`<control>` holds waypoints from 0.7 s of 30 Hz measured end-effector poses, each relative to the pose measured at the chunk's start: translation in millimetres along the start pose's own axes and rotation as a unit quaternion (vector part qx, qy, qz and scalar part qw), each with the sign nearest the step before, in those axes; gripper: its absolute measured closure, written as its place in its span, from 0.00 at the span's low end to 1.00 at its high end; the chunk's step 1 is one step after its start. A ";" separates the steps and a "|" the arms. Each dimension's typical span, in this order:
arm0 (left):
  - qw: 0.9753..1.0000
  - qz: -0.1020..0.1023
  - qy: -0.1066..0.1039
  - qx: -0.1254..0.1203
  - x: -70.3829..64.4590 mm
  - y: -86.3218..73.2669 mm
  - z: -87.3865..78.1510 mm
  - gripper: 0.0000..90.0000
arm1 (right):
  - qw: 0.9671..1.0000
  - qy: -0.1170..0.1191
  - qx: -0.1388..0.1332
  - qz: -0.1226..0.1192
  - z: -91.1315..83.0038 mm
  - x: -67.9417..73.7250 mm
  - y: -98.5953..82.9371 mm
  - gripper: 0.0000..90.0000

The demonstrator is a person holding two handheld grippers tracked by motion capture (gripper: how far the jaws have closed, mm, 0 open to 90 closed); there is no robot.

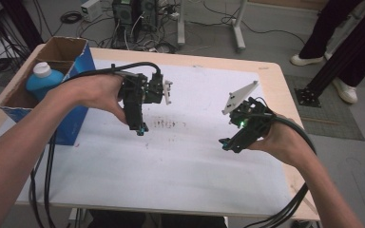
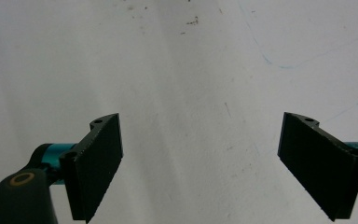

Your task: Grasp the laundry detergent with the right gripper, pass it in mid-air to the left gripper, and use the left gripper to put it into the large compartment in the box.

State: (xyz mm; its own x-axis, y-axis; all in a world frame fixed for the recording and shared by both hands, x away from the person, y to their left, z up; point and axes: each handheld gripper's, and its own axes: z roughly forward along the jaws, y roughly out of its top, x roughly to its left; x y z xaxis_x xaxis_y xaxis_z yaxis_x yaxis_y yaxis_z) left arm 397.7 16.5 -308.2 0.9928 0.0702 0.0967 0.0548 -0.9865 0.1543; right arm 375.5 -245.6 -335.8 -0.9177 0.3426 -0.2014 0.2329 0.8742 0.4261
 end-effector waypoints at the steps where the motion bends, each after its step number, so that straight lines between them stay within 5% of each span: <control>1: 1.000 -0.001 0.000 0.000 -0.8 -0.2 2.7 0.20 | 1.000 -0.001 0.001 0.001 -0.7 -0.2 0.5 0.15; 21: 1.000 -0.020 -0.005 0.013 -3.5 -5.6 29.3 0.20 | 1.000 -0.001 0.004 -0.005 2.0 1.2 6.1 0.15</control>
State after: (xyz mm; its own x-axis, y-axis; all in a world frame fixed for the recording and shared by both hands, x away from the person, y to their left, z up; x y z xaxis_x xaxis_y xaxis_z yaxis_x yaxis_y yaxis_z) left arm 397.1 17.5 -338.1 0.9909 0.1076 0.0812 0.0962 -0.9865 0.1325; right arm 376.5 -239.1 -335.1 -0.9193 0.3341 -0.2079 0.2258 0.8805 0.4167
